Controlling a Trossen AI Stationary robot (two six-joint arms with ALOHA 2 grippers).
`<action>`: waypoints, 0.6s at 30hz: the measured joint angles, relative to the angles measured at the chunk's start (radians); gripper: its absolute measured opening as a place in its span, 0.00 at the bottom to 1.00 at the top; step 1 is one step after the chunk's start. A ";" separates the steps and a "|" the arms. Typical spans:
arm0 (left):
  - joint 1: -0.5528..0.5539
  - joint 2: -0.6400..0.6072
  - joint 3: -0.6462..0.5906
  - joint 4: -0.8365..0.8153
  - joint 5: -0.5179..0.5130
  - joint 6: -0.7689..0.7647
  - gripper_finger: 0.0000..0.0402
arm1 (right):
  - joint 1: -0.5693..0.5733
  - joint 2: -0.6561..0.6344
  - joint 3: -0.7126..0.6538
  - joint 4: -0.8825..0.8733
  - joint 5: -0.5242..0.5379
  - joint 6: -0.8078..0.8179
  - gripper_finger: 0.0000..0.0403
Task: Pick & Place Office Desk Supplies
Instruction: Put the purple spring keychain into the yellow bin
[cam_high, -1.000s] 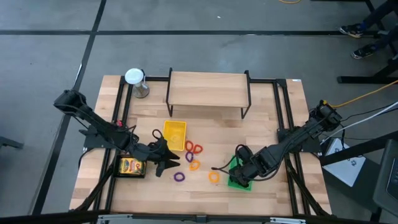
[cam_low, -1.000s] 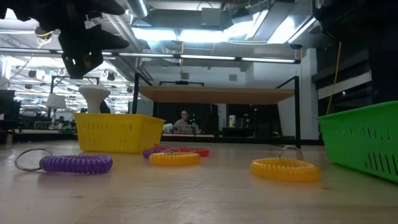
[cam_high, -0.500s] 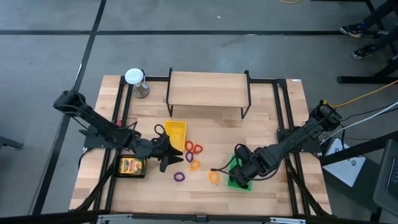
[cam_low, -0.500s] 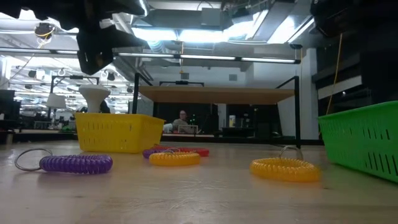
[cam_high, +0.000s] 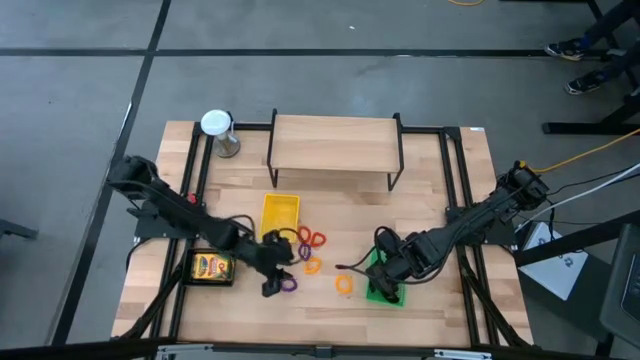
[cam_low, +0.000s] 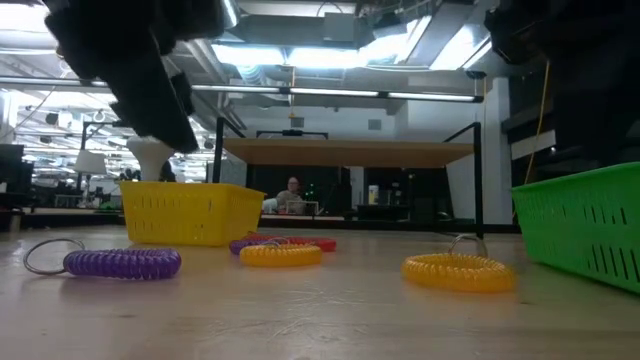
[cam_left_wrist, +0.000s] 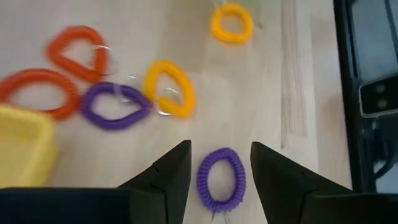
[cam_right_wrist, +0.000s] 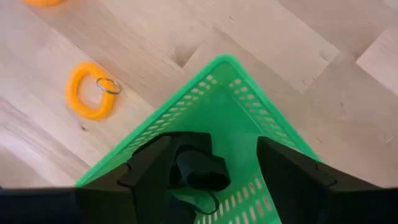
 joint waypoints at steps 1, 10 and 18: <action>0.001 0.025 0.013 0.001 0.017 0.015 0.40 | 0.000 0.000 0.000 0.000 0.000 -0.001 0.59; -0.019 0.267 0.189 -0.182 0.096 0.131 0.40 | 0.001 0.000 0.000 -0.001 0.000 -0.075 0.59; -0.010 0.348 0.264 -0.273 0.085 0.151 0.40 | 0.001 0.000 0.000 -0.002 0.021 -0.081 0.59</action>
